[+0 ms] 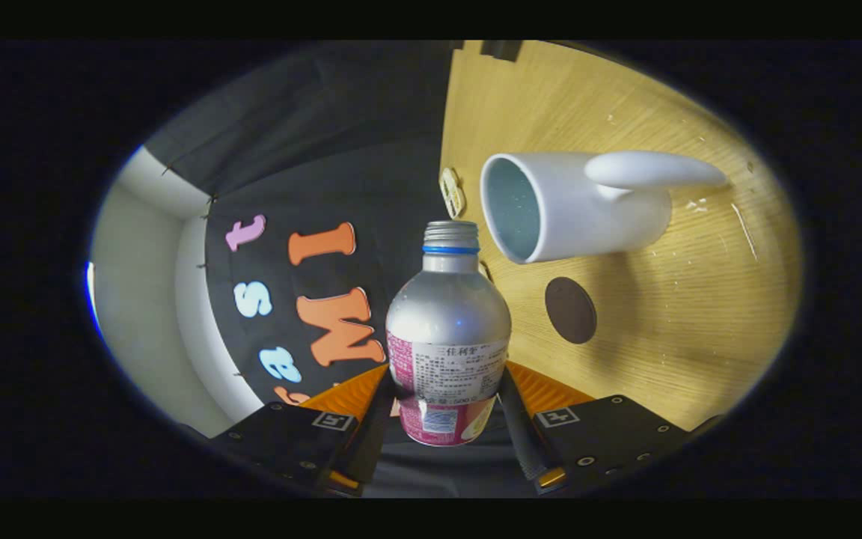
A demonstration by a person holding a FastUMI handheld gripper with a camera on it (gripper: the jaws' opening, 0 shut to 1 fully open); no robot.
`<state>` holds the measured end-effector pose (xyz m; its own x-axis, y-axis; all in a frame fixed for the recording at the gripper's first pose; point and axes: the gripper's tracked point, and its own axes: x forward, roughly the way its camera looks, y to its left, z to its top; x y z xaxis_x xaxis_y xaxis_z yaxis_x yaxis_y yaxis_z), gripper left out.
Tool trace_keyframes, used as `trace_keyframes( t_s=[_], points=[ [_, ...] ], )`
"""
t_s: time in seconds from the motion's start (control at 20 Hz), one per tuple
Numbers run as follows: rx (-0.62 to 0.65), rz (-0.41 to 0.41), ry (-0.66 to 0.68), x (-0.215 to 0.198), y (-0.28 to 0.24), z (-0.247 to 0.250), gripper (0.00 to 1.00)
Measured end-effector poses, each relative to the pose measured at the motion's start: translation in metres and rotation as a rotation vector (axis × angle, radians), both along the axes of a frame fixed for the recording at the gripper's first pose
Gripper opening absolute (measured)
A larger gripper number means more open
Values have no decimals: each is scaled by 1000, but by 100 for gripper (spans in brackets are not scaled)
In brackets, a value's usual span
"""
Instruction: Take the bottle from table, then pour the juice into the cup, finally place the bottle on the coaster
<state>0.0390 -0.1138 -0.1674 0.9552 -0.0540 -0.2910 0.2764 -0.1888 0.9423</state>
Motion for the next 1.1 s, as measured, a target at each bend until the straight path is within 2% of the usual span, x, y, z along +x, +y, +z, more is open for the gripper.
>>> trace_keyframes(
  t_s=[0.25,0.65,1.1],
  points=[
    [-340,67,28,9,-13,6,73],
    [-992,224,39,51,-28,36,73],
    [-1521,339,119,79,-21,29,73]
  ],
)
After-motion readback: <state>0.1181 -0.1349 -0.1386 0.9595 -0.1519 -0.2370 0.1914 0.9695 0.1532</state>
